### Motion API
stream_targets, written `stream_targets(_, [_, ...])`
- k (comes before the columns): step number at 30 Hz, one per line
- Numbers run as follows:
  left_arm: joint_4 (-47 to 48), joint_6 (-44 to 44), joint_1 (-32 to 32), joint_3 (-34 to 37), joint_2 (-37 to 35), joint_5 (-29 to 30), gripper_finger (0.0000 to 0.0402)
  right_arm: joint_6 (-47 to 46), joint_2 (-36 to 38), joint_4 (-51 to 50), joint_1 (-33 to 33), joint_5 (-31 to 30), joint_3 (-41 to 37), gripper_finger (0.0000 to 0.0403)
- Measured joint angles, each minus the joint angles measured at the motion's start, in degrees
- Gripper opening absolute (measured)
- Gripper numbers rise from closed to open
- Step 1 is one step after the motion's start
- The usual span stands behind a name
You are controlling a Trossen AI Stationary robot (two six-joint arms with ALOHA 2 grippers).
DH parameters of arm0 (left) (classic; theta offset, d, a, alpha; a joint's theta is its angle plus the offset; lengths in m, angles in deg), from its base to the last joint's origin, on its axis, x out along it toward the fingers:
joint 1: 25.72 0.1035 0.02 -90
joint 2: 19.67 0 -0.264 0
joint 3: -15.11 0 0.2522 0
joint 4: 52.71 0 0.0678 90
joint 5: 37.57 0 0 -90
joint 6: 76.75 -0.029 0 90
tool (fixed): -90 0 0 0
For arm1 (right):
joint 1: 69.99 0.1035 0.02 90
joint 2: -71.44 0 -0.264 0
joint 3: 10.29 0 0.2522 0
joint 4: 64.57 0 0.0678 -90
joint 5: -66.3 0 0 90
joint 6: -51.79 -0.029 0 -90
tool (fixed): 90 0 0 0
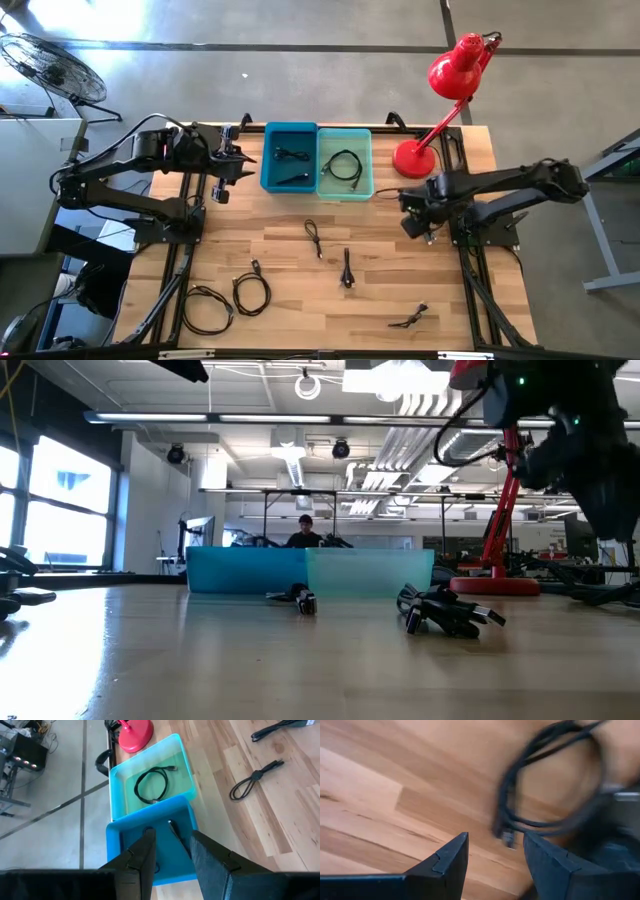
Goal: Pick & Place USB Port
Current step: Put the black USB cable into the green bin
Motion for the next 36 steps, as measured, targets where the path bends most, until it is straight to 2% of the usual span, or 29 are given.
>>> stream_targets(5, [-0.12, 0.02, 0.0, 0.0, 0.01, -0.02, 0.0117, -1.79, 0.0, 10.0, -0.12, 0.76, -7.79, 0.0181])
stream_targets(9, [-0.26, 0.02, -0.01, 0.0, 0.01, -0.07, 0.0117, -1.79, 0.07, 11.06, -0.59, 0.6, -11.27, 0.0181])
stream_targets(14, [-0.41, -0.03, 0.0, 0.0, 0.1, -0.19, 0.0117, -1.08, 0.07, 11.11, -0.59, -0.9, -12.05, 0.0181])
stream_targets(23, [-0.54, -0.17, -0.01, 0.0, 0.57, -0.17, 0.0117, 4.85, -1.68, 11.21, -0.59, -10.05, -12.12, 0.0174])
stream_targets(27, [-0.55, -0.17, 0.0, 0.0, 0.5, -0.15, 0.0117, 6.76, -5.02, 11.72, -0.59, -10.26, -12.07, 0.0128])
stream_targets(32, [-0.52, 0.0, 0.0, 0.0, 0.5, -0.15, 0.0117, 11.23, -9.85, 12.44, -0.57, -10.57, -11.54, 0.002])
stream_targets(36, [-0.51, 0.0, 0.0, 0.0, 0.5, -0.21, 0.0117, 11.7, -10.65, 12.36, -0.55, -10.85, -11.39, 0.0011])
